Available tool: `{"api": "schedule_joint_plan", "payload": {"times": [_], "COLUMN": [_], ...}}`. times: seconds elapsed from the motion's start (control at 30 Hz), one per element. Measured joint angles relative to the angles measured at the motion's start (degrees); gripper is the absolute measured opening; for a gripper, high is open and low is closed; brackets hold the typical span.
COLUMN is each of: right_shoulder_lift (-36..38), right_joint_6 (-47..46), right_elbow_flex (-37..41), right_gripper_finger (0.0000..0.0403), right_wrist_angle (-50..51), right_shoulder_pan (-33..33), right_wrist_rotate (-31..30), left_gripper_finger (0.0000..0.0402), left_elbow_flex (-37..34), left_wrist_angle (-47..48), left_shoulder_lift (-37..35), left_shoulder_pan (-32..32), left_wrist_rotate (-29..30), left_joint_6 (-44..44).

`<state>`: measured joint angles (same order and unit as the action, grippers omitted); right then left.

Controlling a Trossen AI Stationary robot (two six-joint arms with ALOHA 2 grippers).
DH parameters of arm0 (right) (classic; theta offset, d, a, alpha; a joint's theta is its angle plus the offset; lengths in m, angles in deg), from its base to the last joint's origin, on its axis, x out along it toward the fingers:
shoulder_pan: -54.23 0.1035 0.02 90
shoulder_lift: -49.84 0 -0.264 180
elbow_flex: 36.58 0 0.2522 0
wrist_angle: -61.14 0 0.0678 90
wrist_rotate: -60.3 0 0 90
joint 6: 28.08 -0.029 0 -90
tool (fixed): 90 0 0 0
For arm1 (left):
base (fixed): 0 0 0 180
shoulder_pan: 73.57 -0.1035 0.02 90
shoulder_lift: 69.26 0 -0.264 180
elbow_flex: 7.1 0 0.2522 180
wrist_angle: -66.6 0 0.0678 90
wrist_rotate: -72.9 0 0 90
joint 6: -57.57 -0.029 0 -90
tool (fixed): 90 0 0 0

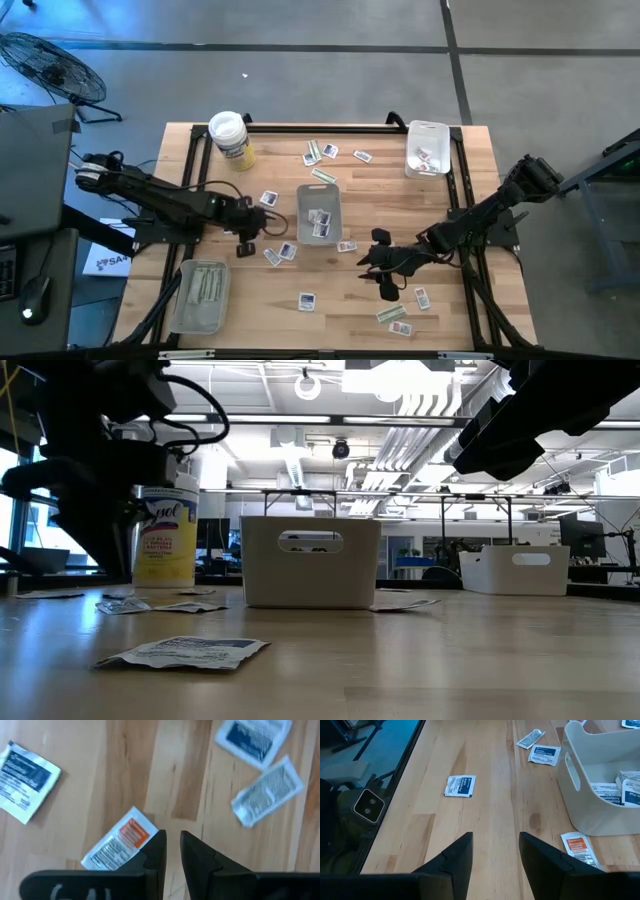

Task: Pick & Place First Aid Supplies
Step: Put the orange pad into the white bin

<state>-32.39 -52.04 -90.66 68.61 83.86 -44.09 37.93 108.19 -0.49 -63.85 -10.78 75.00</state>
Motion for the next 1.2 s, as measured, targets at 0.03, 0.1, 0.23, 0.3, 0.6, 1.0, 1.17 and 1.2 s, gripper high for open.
{"api": "schedule_joint_plan", "payload": {"times": [0.03, 0.1, 0.23, 0.3, 0.6, 1.0, 1.17, 1.2], "right_shoulder_lift": [-0.01, 0.00, 0.00, 0.00, 0.00, 0.00, 0.00, 0.00], "right_joint_6": [0.00, 0.00, 0.00, 0.00, 0.00, 0.01, 0.02, 0.02], "right_elbow_flex": [0.00, 0.00, 0.00, 0.00, 0.00, -0.02, -0.02, -0.02], "right_gripper_finger": [0.0154, 0.0154, 0.0153, 0.0154, 0.0153, 0.0154, 0.0154, 0.0154], "right_wrist_angle": [0.00, 0.00, 0.00, 0.00, -0.04, -0.02, -0.02, -0.02], "right_shoulder_pan": [0.00, 0.00, 0.00, 0.00, 0.00, 0.00, -0.01, 0.00], "right_wrist_rotate": [0.00, 0.00, -0.02, -0.02, -0.22, -0.21, -0.20, -0.22], "left_gripper_finger": [0.0053, 0.0053, 0.0054, 0.0059, 0.0140, 0.0095, 0.0058, 0.0052], "left_elbow_flex": [0.00, 0.00, 0.00, 0.00, 0.04, 0.11, -0.27, -0.72], "left_wrist_angle": [0.28, 0.20, 0.18, 0.28, -0.76, -1.38, -2.01, -2.57], "left_shoulder_lift": [0.00, 0.00, 0.28, 0.75, 6.19, 6.82, 6.83, 6.78], "left_shoulder_pan": [0.34, 0.50, 0.38, 0.44, 0.42, 0.42, 0.44, 0.44], "left_wrist_rotate": [0.02, 0.43, 2.34, 2.13, 6.12, 5.21, 4.75, 4.68], "left_joint_6": [-0.65, -1.09, 0.87, 0.94, -1.32, -1.14, -2.45, -2.47]}}
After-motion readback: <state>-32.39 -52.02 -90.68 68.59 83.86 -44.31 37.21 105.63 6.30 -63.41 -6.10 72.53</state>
